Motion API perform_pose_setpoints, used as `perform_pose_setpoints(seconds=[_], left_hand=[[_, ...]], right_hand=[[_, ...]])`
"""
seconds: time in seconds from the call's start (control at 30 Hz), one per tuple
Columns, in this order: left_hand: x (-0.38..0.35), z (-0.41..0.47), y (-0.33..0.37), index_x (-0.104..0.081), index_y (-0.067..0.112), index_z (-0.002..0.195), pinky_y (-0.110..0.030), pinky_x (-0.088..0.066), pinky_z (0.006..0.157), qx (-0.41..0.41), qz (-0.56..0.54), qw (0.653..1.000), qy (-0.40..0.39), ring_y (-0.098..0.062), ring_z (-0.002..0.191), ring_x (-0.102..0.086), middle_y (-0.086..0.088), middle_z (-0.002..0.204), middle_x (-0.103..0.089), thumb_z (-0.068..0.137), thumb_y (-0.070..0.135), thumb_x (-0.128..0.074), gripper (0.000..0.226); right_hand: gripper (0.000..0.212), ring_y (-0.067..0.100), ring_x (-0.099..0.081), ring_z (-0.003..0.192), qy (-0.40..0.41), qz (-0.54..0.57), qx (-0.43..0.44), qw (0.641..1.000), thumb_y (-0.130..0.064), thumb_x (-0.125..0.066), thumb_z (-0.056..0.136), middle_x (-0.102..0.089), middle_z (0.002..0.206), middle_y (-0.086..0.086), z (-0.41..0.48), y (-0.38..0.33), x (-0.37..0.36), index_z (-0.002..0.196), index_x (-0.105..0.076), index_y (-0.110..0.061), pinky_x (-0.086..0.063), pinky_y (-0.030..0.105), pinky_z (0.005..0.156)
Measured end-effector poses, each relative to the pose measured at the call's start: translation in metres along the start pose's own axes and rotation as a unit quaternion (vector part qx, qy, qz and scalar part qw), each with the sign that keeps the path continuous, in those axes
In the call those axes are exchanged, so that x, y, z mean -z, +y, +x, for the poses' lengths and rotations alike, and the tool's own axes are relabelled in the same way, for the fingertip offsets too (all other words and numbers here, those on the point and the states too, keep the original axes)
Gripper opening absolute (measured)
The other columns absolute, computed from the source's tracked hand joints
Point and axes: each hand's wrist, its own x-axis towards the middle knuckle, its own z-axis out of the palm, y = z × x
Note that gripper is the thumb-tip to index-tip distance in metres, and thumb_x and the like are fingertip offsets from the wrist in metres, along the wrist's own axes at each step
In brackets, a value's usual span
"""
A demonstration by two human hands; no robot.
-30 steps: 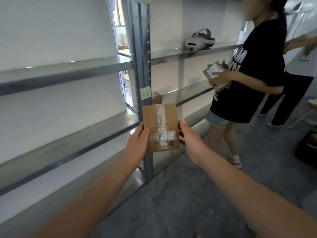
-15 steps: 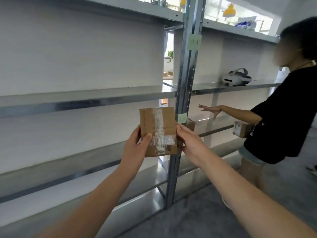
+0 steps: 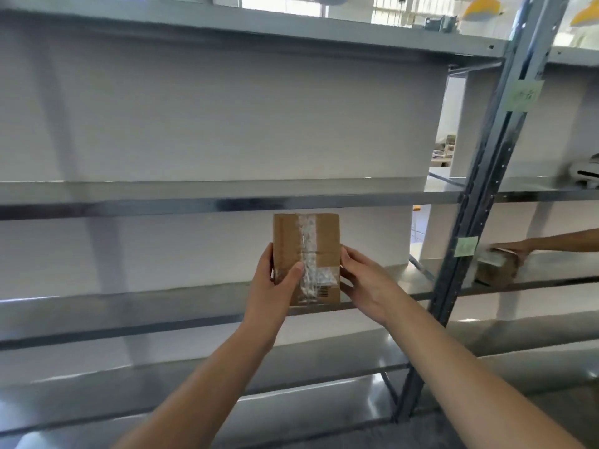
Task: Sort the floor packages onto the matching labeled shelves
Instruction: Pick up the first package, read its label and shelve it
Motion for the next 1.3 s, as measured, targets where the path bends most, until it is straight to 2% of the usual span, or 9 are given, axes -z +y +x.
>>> perform_pose_setpoints(seconds=[0.2,0.33,0.43,0.57,0.73,0.83,1.07,1.23,1.3], left_hand=[[0.057,0.005,0.007,-0.052,0.031,0.134,-0.018,-0.058,0.075,-0.006,-0.006,0.999,0.034,-0.005,0.100,-0.070,0.011,0.118,-0.069,0.097,0.030,-0.062,0.038],[0.089,0.008,0.010,-0.051,0.029,0.136,-0.033,-0.060,0.089,-0.012,-0.003,1.000,0.024,-0.011,0.106,-0.071,0.005,0.122,-0.069,0.098,0.033,-0.061,0.040],[0.108,0.009,0.008,-0.049,0.030,0.139,-0.040,-0.058,0.095,-0.025,-0.009,0.999,0.018,-0.013,0.110,-0.069,0.006,0.125,-0.067,0.099,0.031,-0.059,0.042],[0.128,0.008,0.002,-0.043,0.033,0.145,-0.038,-0.060,0.091,-0.060,-0.030,0.997,0.027,-0.012,0.114,-0.067,0.004,0.131,-0.064,0.100,0.025,-0.056,0.048],[0.138,0.011,-0.015,-0.037,0.035,0.151,-0.037,-0.060,0.091,-0.069,-0.055,0.993,0.077,-0.016,0.122,-0.063,0.001,0.139,-0.059,0.101,0.023,-0.055,0.055],[0.140,0.012,-0.019,-0.040,0.035,0.150,-0.023,-0.059,0.084,-0.090,-0.055,0.986,0.127,-0.010,0.122,-0.061,0.006,0.138,-0.057,0.102,0.021,-0.054,0.052],[0.135,0.015,-0.016,-0.052,0.022,0.122,-0.018,-0.058,0.069,-0.126,-0.045,0.976,0.170,0.003,0.100,-0.064,0.016,0.116,-0.061,0.103,0.018,-0.050,0.019],[0.138,0.019,-0.023,-0.053,0.025,0.121,-0.032,-0.062,0.079,-0.109,-0.020,0.975,0.192,-0.010,0.116,-0.060,0.010,0.125,-0.058,0.104,0.024,-0.048,0.017],[0.141,0.019,-0.024,-0.053,0.023,0.121,-0.027,-0.062,0.078,-0.111,-0.013,0.975,0.195,-0.013,0.116,-0.060,0.007,0.124,-0.058,0.104,0.024,-0.046,0.018]], right_hand=[[0.037,0.024,-0.062,0.118,-0.037,-0.019,0.004,0.999,-0.035,-0.053,0.101,-0.072,0.123,0.008,0.013,0.012,-0.062,0.129,-0.064,-0.015,-0.043,0.041,0.107],[0.050,0.024,-0.063,0.120,-0.075,-0.039,-0.026,0.996,-0.053,-0.055,0.091,-0.075,0.116,0.005,0.018,0.021,-0.086,0.123,-0.069,-0.017,-0.041,0.039,0.111],[0.053,0.021,-0.063,0.118,-0.082,-0.051,-0.036,0.995,-0.055,-0.057,0.087,-0.077,0.112,0.004,0.018,0.026,-0.101,0.116,-0.073,-0.013,-0.039,0.038,0.113],[0.061,0.019,-0.065,0.115,-0.095,-0.066,-0.039,0.992,-0.055,-0.064,0.079,-0.077,0.111,0.002,0.018,0.035,-0.114,0.120,-0.070,-0.011,-0.045,0.033,0.108],[0.075,0.022,-0.064,0.116,-0.054,-0.105,-0.022,0.993,-0.058,-0.074,0.068,-0.074,0.118,0.003,0.022,0.050,-0.127,0.129,-0.063,-0.016,-0.046,0.044,0.110],[0.068,0.019,-0.066,0.113,-0.044,-0.112,0.012,0.993,-0.058,-0.075,0.068,-0.074,0.115,0.000,0.023,0.055,-0.137,0.125,-0.065,-0.022,-0.050,0.043,0.105],[0.038,0.013,-0.066,0.108,-0.044,-0.115,0.051,0.991,-0.050,-0.072,0.081,-0.075,0.111,-0.006,0.018,0.045,-0.144,0.114,-0.069,-0.033,-0.053,0.026,0.086],[0.035,0.012,-0.065,0.104,-0.033,-0.133,0.066,0.988,-0.047,-0.070,0.086,-0.071,0.110,-0.006,0.013,0.038,-0.149,0.116,-0.063,-0.030,-0.046,0.019,0.072],[0.036,0.014,-0.067,0.102,-0.032,-0.137,0.066,0.988,-0.047,-0.070,0.086,-0.071,0.108,-0.004,0.012,0.039,-0.151,0.116,-0.061,-0.028,-0.048,0.020,0.072]])
